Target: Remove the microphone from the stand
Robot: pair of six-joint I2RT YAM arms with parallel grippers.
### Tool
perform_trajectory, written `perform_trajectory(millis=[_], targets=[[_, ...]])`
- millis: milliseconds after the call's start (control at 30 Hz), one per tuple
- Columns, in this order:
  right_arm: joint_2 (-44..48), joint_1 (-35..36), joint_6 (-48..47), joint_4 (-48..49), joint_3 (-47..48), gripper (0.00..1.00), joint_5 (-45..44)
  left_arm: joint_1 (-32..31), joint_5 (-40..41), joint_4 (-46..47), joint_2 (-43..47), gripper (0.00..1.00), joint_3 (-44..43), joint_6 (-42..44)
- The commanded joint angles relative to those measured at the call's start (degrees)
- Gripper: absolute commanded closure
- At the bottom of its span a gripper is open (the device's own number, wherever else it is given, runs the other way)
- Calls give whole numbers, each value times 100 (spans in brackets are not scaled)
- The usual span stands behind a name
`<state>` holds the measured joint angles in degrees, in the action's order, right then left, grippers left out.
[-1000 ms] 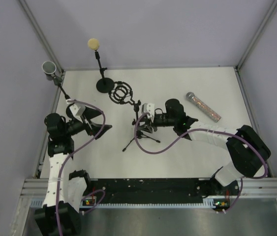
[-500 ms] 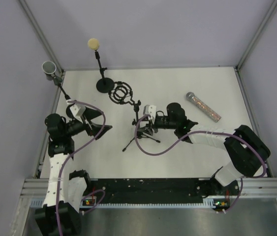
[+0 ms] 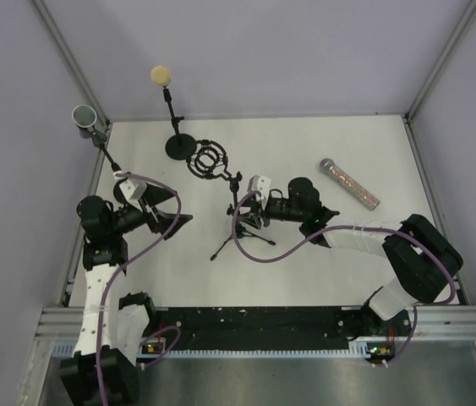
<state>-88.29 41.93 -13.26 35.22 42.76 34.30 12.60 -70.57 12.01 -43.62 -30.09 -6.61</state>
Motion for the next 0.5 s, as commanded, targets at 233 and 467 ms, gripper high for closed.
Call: perform_trajectory(millis=[233,467], targets=[[-92,201,69,363,-5,52,-635,23,227,240,46,1,38,-7],[-144,359,-63,275,30,52,-942,23,297,205,37,1,38,-7]])
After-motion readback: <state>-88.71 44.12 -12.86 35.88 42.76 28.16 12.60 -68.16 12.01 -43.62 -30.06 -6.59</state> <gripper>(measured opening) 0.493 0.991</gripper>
